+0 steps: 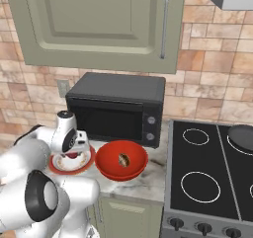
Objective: Place the steak on the plate and place the mushroom on the same plate.
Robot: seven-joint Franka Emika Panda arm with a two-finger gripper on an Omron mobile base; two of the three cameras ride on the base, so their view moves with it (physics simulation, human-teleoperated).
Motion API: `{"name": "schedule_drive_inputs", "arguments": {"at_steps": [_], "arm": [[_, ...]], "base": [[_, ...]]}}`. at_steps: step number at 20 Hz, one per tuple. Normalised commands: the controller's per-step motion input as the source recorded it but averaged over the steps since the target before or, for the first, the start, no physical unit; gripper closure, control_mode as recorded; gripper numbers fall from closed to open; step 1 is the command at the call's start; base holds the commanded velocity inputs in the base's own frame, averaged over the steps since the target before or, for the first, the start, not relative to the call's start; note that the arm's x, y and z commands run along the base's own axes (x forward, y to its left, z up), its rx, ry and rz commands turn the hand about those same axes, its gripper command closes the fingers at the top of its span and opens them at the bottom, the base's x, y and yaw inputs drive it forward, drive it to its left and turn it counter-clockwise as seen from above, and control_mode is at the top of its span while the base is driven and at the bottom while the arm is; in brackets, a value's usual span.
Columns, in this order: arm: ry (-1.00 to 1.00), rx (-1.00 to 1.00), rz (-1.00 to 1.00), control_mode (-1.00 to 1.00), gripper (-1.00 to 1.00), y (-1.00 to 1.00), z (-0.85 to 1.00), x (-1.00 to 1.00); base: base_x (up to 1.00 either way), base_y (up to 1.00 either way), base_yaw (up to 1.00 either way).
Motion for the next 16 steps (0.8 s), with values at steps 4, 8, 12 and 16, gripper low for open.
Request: {"name": "schedule_drive_inputs", "arguments": {"at_steps": [4,8,12,16], "arm": [[0.0,0.0,0.0,-1.0,1.0,0.0,-0.64,0.0],[0.0,0.0,0.0,-1.0,1.0,-0.01,-0.56,0.0],[0.0,0.0,0.0,-1.0,-1.0,-0.07,-0.38,-0.03],[-0.03,0.0,0.0,-1.0,-1.0,-0.35,-0.03,-0.53]], "base": [[0.0,0.0,0.0],[0.0,0.0,0.0],[0.0,0.0,0.0],[0.0,0.0,0.0]]}}
